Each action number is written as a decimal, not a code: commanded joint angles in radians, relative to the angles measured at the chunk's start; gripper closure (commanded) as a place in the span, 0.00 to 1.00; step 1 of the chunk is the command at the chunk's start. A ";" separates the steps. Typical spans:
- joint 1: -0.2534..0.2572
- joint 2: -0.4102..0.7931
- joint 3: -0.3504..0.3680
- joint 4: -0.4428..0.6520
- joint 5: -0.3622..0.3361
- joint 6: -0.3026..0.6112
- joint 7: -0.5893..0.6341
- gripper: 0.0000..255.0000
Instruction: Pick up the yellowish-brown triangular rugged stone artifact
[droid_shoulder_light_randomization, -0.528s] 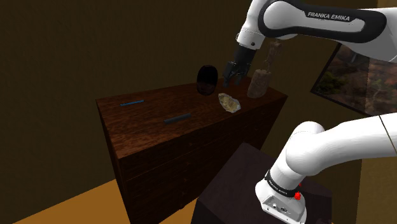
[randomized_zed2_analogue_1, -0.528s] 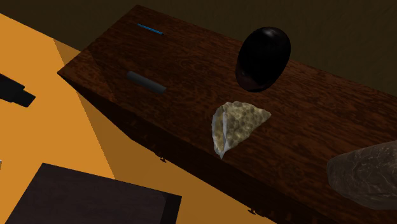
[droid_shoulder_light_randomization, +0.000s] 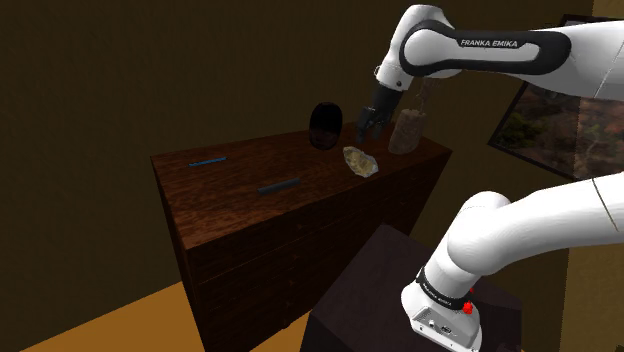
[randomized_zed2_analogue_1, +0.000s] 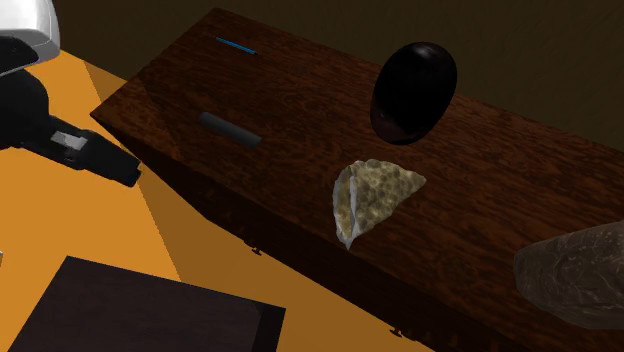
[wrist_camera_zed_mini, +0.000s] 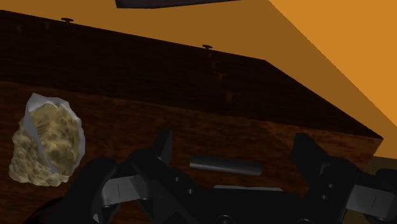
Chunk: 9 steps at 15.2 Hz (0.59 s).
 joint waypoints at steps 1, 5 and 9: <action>-0.014 0.011 -0.038 -0.022 -0.022 0.038 -0.047 0.00; -0.037 0.075 -0.121 -0.035 -0.058 0.123 -0.143 0.00; -0.050 0.160 -0.208 -0.026 -0.078 0.210 -0.242 0.00</action>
